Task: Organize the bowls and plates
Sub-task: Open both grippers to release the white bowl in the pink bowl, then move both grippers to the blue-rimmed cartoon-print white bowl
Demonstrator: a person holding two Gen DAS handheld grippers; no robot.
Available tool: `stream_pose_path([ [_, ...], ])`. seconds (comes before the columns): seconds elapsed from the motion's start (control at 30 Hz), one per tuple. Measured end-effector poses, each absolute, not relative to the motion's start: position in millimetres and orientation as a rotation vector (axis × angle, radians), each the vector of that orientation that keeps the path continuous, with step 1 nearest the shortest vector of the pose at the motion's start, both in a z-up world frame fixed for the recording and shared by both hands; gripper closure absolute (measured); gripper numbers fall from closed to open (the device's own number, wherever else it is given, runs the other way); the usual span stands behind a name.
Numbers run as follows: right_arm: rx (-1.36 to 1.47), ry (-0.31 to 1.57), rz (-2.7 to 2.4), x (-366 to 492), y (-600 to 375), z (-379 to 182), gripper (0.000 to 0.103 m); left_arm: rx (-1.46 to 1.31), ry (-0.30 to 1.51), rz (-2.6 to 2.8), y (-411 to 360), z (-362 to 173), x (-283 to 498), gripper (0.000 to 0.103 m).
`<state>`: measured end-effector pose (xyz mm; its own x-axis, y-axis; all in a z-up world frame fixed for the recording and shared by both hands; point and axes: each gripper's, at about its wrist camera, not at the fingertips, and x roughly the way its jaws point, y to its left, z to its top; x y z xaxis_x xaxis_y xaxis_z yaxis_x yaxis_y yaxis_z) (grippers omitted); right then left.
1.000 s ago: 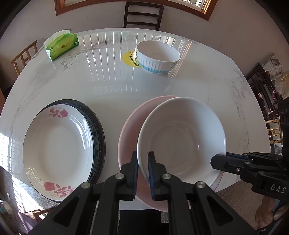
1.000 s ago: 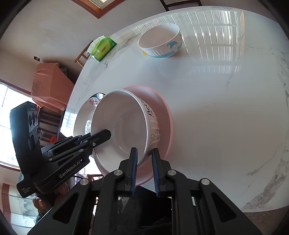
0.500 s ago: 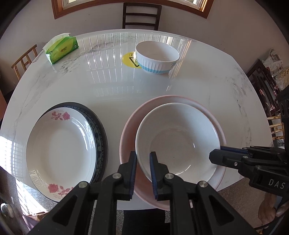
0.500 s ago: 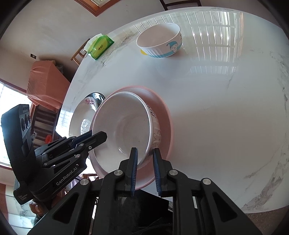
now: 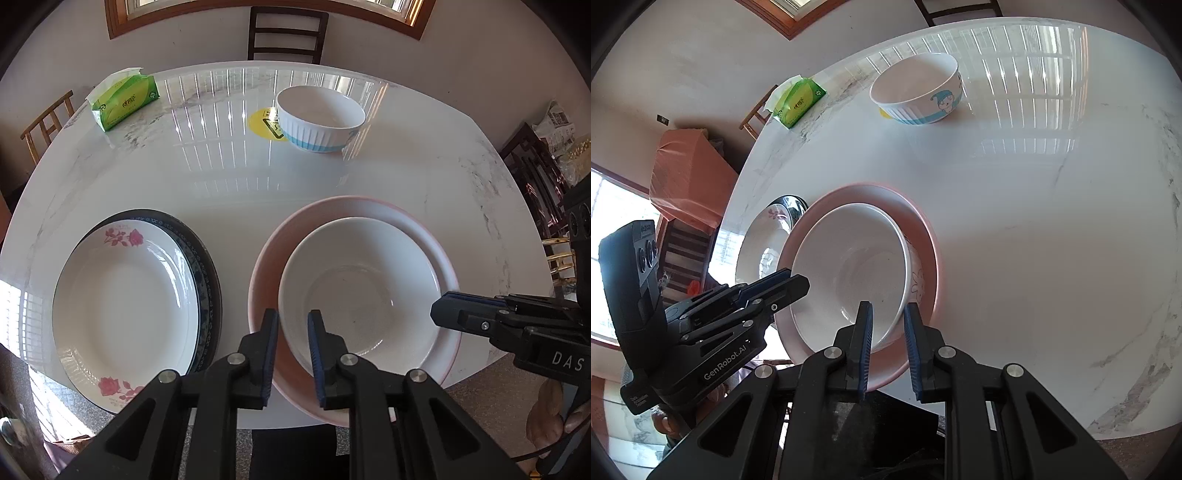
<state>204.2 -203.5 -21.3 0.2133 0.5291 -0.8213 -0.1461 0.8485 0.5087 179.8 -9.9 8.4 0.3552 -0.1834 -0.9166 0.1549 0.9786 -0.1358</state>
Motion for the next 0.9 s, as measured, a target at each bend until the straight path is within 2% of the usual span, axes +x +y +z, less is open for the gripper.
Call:
stream_pose_path([
  [0.27, 0.378, 1.161, 0.494, 205, -220, 1, 0.081, -0.058, 1.12, -0.279, -6, 23, 175, 0.085],
  [0.4, 0.364, 1.098, 0.469, 208, -231, 6, 0.081, -0.074, 1.095, -0.294, -5, 32, 179, 0.078],
  [0.9, 0.43, 1.095, 0.416, 223, -257, -22, 0.081, 0.017, 1.002, -0.217, -12, 37, 192, 0.077],
])
